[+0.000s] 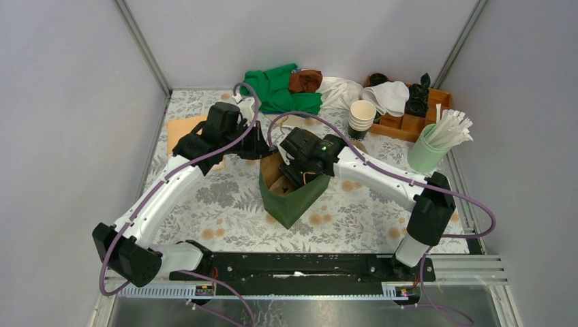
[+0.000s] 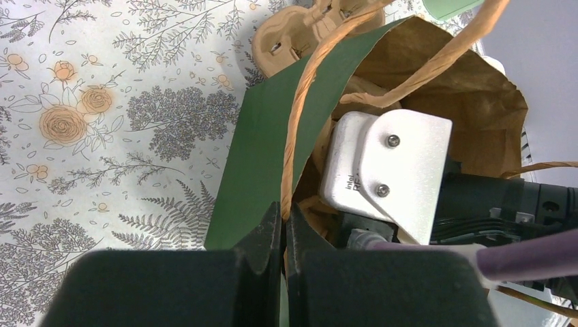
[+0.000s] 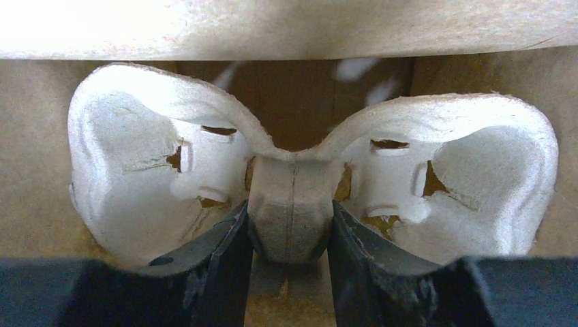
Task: Pack the takeout coffee
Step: Place the cup tray in the takeout bag.
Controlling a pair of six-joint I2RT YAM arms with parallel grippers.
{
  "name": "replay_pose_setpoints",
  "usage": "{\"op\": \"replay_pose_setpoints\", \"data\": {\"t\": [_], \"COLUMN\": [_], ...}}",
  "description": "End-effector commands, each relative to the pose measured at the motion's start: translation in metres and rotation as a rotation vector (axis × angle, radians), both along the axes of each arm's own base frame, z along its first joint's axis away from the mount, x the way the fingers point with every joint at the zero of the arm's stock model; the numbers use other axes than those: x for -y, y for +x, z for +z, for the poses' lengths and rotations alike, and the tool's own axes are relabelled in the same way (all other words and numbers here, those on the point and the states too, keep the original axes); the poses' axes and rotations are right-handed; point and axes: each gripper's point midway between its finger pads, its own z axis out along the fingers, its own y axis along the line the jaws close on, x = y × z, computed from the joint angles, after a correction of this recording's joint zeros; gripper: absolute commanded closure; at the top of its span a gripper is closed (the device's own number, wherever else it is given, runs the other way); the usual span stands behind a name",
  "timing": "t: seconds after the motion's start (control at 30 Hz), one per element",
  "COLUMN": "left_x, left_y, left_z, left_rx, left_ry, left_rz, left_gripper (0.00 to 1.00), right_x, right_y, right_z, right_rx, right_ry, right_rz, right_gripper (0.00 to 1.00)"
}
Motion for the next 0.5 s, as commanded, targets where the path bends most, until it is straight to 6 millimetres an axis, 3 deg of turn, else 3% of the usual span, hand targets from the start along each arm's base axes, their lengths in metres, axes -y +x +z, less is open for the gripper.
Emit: {"op": "replay_pose_setpoints", "data": {"t": [0.0, 0.2, 0.47], "left_x": [0.003, 0.003, 0.001], "left_y": [0.004, 0.001, 0.002], "left_z": [0.034, 0.047, 0.042], "left_rx": [0.123, 0.177, 0.200], "left_ry": [-0.052, -0.061, -0.023], "left_rz": [-0.021, -0.039, -0.048], "left_gripper": [1.00, 1.00, 1.00], "right_x": [0.004, 0.001, 0.005], "right_y": [-0.013, -0.018, -0.025], "right_z": [0.002, -0.005, -0.016], "right_rx": [-0.029, -0.065, -0.103], "right_ry": [0.002, 0.002, -0.014], "right_rz": [0.029, 0.043, 0.041], "right_gripper": [0.59, 0.60, 0.60]}}
